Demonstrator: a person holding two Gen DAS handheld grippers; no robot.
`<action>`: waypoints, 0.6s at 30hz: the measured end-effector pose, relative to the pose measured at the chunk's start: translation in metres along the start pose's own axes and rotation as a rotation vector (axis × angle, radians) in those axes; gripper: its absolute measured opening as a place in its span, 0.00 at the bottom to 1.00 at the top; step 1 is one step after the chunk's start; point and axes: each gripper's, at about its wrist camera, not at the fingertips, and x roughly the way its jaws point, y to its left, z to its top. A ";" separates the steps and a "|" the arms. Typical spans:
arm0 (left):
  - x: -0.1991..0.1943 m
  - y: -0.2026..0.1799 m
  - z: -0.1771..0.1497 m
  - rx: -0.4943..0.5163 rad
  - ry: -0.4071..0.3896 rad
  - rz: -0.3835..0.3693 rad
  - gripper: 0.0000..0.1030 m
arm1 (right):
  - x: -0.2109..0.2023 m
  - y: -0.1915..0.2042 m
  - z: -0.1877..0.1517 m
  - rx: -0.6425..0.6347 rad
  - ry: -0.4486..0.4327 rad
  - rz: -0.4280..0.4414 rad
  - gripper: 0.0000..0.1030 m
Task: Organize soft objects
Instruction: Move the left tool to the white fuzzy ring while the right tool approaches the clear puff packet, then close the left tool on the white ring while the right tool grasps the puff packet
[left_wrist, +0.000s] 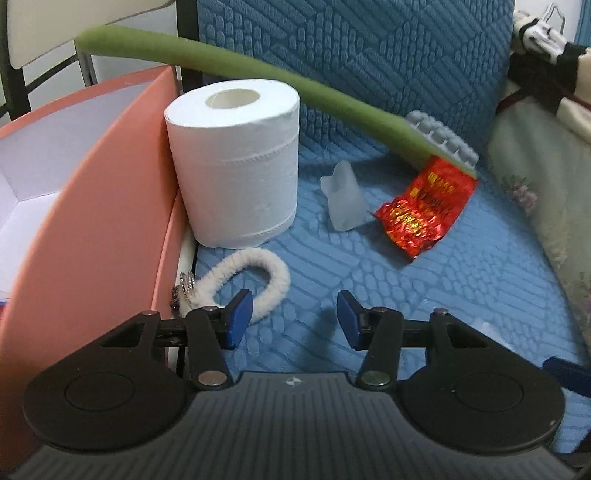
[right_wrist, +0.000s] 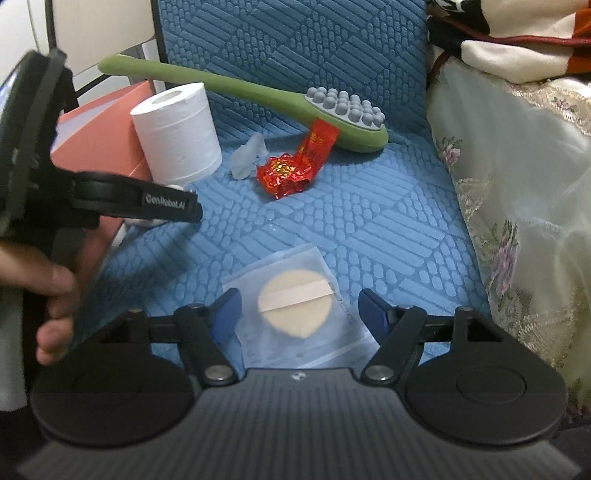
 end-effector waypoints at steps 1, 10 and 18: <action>0.004 0.000 0.000 0.003 0.006 0.006 0.54 | 0.002 -0.001 0.000 0.002 0.009 0.001 0.70; 0.018 -0.001 0.005 0.031 -0.010 0.051 0.28 | 0.015 0.005 -0.002 -0.055 0.058 -0.019 0.72; 0.018 -0.003 0.009 0.024 0.018 0.022 0.08 | 0.014 0.004 -0.001 -0.060 0.046 -0.027 0.59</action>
